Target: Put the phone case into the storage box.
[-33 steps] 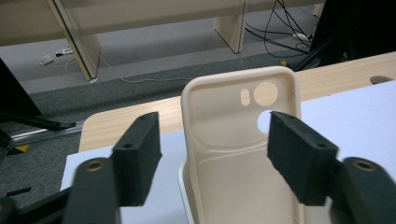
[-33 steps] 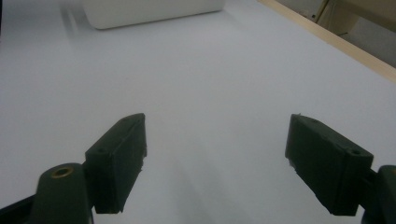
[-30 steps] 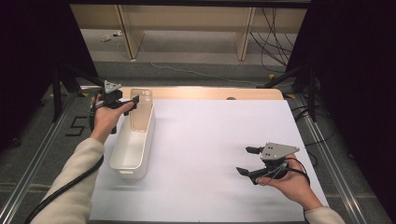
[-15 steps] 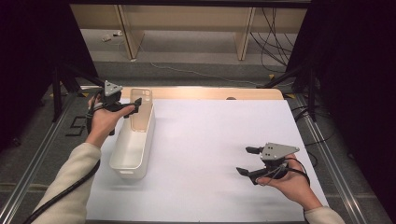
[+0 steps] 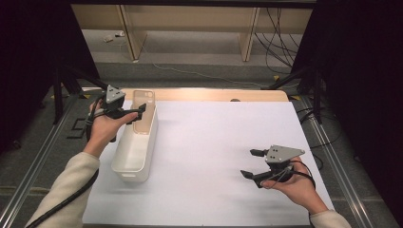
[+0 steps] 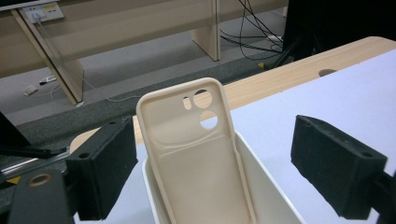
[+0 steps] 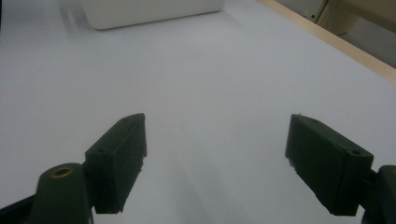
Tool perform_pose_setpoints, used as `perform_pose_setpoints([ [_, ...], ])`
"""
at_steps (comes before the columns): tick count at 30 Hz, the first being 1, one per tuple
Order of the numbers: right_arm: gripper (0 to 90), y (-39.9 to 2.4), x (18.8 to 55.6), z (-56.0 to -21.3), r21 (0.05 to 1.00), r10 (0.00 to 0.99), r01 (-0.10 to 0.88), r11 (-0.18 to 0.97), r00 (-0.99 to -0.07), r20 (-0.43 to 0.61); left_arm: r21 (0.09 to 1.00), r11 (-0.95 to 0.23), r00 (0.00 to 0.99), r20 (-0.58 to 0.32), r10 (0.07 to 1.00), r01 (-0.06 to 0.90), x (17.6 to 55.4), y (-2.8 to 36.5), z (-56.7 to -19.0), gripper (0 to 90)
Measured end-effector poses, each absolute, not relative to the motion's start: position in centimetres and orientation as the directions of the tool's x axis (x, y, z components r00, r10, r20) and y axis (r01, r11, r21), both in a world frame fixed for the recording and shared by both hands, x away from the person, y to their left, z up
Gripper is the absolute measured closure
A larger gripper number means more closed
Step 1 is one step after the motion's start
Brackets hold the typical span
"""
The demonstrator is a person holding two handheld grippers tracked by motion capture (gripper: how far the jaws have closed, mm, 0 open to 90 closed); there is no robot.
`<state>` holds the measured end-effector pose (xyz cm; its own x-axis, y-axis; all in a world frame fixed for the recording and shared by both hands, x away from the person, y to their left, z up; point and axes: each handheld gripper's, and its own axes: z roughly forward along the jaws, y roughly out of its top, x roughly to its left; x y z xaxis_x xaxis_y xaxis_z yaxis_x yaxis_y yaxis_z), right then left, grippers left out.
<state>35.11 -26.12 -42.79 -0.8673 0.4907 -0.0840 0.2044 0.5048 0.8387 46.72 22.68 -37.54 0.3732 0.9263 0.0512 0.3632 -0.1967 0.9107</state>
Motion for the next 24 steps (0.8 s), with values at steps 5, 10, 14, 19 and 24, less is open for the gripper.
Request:
perform_pose_setpoints([
  [5,21.9,-26.1,35.1,-42.8,0.839,0.490,0.203,0.505,-0.867,-0.085,0.912,-0.203,0.383,0.056,0.922,0.356,46.1,22.5,-37.4,14.0],
  [10,21.9,-26.1,35.1,-42.8,0.838,0.489,0.202,0.507,-0.868,-0.087,0.913,-0.210,0.393,0.060,0.918,0.350,45.6,22.3,-37.4,14.1],
  [14,21.8,-26.1,35.1,-42.8,0.838,0.491,0.205,0.506,-0.867,-0.085,0.915,-0.211,0.404,0.060,0.913,0.342,45.1,22.2,-37.3,14.1],
  [19,21.8,-26.1,35.1,-42.8,0.839,0.490,0.204,0.505,-0.868,-0.084,0.922,-0.205,0.415,0.054,0.908,0.328,44.6,22.1,-37.3,14.0],
  [24,21.8,-26.1,35.1,-42.8,0.838,0.489,0.201,0.507,-0.868,-0.087,0.924,-0.209,0.421,0.058,0.905,0.322,44.1,22.0,-37.3,13.9],
])
